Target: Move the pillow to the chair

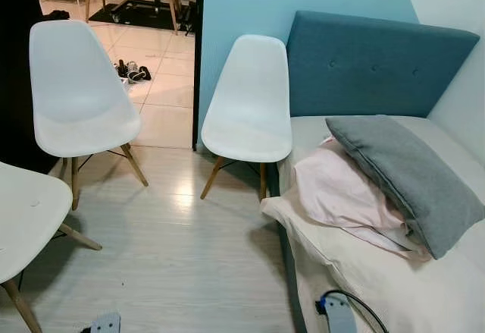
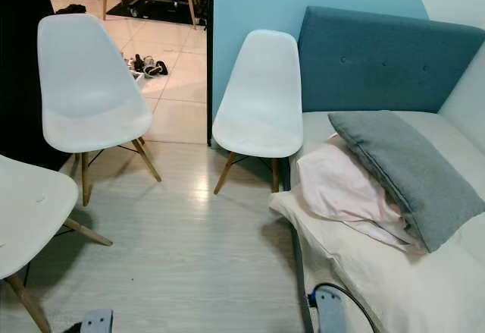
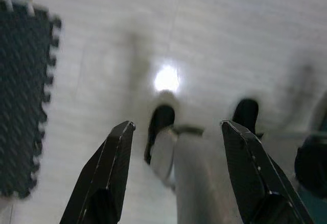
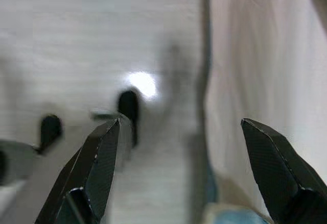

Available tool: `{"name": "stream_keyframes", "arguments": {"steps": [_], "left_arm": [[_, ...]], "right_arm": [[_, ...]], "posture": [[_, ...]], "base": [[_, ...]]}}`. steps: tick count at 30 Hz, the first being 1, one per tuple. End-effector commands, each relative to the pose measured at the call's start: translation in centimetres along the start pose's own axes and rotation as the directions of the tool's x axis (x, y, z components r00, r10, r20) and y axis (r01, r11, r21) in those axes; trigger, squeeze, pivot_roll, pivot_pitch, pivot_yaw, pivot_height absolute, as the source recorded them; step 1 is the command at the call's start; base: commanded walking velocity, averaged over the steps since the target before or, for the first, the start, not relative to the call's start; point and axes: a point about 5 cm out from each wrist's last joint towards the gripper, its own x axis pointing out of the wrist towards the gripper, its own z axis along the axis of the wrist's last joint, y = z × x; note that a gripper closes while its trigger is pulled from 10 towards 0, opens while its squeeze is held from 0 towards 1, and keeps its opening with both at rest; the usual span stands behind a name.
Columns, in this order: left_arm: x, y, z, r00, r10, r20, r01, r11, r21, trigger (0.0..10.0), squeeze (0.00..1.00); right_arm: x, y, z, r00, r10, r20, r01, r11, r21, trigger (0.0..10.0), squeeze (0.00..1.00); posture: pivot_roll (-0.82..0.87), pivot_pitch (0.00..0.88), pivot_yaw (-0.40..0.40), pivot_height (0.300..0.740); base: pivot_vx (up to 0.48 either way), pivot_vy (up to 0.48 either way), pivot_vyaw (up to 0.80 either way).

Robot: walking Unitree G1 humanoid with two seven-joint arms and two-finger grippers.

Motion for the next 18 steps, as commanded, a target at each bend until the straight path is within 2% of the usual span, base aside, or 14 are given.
{"name": "stream_keyframes", "arguments": {"steps": [1, 4, 5, 6, 8, 10, 11, 14, 18], "left_arm": [[0.1, 0.3, 0.5, 1.0, 0.01, 0.021, -0.011, 0.999, 0.033, 10.0, 0.0], [0.2, 0.4, 1.2, 0.999, 0.019, 0.049, -0.02, 0.999, 0.025, 10.0, 0.0], [0.3, 1.0, 2.4, 0.994, 0.038, 0.103, -0.041, 0.999, 0.025, 10.0, 0.0], [0.2, 2.6, 3.3, 0.985, 0.063, 0.158, -0.065, 0.998, 0.012, 10.0, 0.0], [0.2, 2.6, 3.3, 0.985, 0.063, 0.158, -0.065, 0.998, 0.012, 10.0, 0.0], [0.0, 4.6, 4.7, 0.968, 0.089, 0.236, -0.091, 0.996, -0.002, 10.0, 0.0], [0.0, 4.6, 4.7, 0.968, 0.089, 0.236, -0.091, 0.996, -0.002, 10.0, 0.0], [-0.1, 4.6, 6.2, 0.951, 0.083, 0.297, -0.081, 0.997, -0.02, 10.0, 0.0], [-0.1, 4.4, 6.9, 0.939, 0.08, 0.335, -0.072, 0.997, -0.034, 10.0, 0.0]], "right_arm": [[0.0, -0.2, 0.1, 1.0, -0.001, 0.012, 0.0, 0.999, 0.033, 10.0, 0.0], [0.0, -0.1, 0.4, 1.0, 0.011, 0.023, -0.012, 0.999, 0.045, 10.0, 0.0], [0.0, 0.0, 1.0, 0.999, 0.027, 0.046, -0.03, 0.997, 0.067, 10.0, 0.0], [0.0, -0.1, 1.8, 0.996, 0.042, 0.082, -0.05, 0.994, 0.095, 10.0, 0.0], [0.0, -0.1, 1.8, 0.996, 0.042, 0.082, -0.05, 0.994, 0.095, 10.0, 0.0], [-0.1, -0.7, 3.3, 0.988, 0.053, 0.145, -0.072, 0.989, 0.13, 10.0, 0.0], [-0.1, -0.7, 3.3, 0.988, 0.053, 0.145, -0.072, 0.989, 0.13, 10.0, 0.0], [-0.4, -2.1, 5.2, 0.976, 0.045, 0.213, -0.075, 0.988, 0.132, 10.0, 0.0], [-0.6, -2.3, 6.0, 0.967, 0.052, 0.251, -0.084, 0.989, 0.119, 10.0, 0.0]], "posture": [[-0.01, 0.0, -0.131, 0.74], [0.0, 0.0, -0.131, 0.74], [0.01, 0.0, -0.131, 0.74], [0.01, 0.0, -0.13, 0.74], [0.01, 0.0, -0.13, 0.74], [0.01, 0.0, -0.126, 0.74], [0.01, 0.0, -0.126, 0.74], [0.01, 0.0, -0.12, 0.74], [0.01, 0.0, -0.119, 0.74]], "base": [[0.0, 0.0, 0.0], [0.0, 0.0, 0.0], [0.0, 0.0, 0.0], [0.0, 0.0, 0.0], [0.0, 0.0, 0.0], [0.0, 0.0, 0.0], [0.0, 0.0, 0.0], [0.0, 0.0, 0.0], [0.0, 0.0, 0.0]]}}
